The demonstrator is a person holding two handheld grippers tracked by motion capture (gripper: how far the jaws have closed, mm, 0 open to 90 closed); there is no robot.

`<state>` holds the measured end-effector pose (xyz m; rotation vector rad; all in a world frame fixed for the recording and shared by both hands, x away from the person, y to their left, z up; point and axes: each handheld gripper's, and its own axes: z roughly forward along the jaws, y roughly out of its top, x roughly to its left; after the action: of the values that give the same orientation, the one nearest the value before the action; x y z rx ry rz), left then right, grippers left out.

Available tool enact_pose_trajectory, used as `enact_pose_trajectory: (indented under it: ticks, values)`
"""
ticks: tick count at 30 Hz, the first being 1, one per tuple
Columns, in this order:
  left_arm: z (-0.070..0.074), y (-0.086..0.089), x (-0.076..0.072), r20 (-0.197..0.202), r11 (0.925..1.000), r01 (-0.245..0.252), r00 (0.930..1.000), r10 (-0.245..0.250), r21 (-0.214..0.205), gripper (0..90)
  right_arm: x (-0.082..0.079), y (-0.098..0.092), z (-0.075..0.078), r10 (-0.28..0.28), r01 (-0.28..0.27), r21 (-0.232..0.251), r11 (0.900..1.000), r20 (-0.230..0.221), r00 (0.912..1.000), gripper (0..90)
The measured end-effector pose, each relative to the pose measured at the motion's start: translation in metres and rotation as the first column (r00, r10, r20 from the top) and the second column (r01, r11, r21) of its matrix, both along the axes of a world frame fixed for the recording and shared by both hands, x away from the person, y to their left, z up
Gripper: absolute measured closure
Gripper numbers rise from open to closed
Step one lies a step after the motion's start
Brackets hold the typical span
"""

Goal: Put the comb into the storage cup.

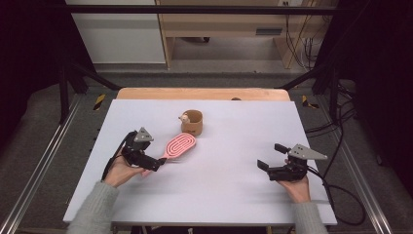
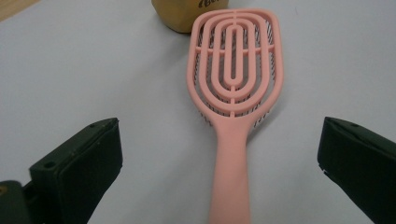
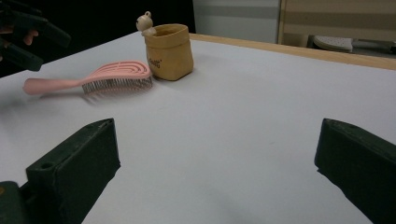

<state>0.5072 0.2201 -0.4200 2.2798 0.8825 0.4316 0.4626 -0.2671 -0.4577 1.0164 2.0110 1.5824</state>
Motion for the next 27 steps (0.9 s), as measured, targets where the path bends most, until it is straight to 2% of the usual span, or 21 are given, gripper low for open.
enact_pose_trajectory:
  ticks: [8,16,21,27]
  values:
    - [-0.007,-0.007,0.002,-0.020,0.9993,0.005,0.9998,-0.004,0.036,1.4,0.000,0.000,0.000,-0.002,0.002,-0.001,1.0000,-0.001,1.0000,0.5]
    - [-0.015,-0.010,0.006,-0.055,0.9989,-0.002,0.9985,0.004,0.047,5.7,0.000,0.000,0.000,0.001,-0.001,0.000,1.0000,0.001,1.0000,0.5]
    - [-0.021,-0.012,0.006,-0.083,0.9980,0.006,0.9966,-0.001,0.063,11.3,0.000,0.000,0.000,-0.001,0.001,0.000,1.0000,0.002,1.0000,0.5]
    - [-0.025,-0.013,0.008,-0.115,0.9967,0.020,0.9933,-0.010,0.079,22.0,0.000,0.000,0.000,-0.002,0.002,-0.002,1.0000,0.000,1.0000,0.5]
